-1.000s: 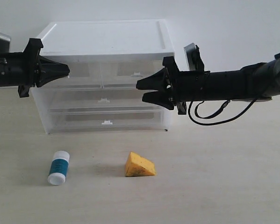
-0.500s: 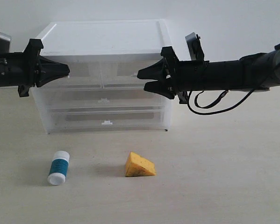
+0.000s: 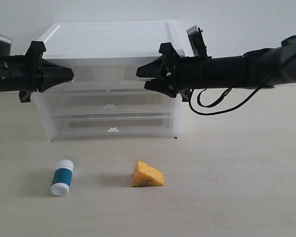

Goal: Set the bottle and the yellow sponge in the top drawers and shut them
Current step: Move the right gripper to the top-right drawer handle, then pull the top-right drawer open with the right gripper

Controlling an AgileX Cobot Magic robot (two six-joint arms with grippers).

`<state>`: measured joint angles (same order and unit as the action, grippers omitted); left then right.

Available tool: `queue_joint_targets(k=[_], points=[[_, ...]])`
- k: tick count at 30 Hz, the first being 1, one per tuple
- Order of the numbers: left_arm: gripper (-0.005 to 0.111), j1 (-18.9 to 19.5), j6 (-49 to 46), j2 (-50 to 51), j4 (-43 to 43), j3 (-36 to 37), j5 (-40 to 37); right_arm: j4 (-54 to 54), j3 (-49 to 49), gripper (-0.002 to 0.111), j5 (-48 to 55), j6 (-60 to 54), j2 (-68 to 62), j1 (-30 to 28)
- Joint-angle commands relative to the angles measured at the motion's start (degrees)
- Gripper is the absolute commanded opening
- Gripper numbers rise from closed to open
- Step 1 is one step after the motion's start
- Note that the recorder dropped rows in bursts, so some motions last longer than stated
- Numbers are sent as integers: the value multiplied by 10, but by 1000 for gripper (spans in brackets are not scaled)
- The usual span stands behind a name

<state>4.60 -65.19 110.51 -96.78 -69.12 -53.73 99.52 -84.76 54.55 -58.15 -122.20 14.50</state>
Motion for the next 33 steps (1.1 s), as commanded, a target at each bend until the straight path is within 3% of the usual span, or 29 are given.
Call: queue_joint_targets(k=[1,4,9,33], points=[[4,3,-8,1,-19,-9,12,4,-5,43,-19,-15,1,3],[4,3,-8,1,-19,-9,12,4,-5,35,-20,-20,1,3],[4,3,-8,1,-19,-9,12,4,-5,0,-36,-20,1,3],[4,3,-13,1,-15,-9,29,4,46,0,48,-20,4,4]])
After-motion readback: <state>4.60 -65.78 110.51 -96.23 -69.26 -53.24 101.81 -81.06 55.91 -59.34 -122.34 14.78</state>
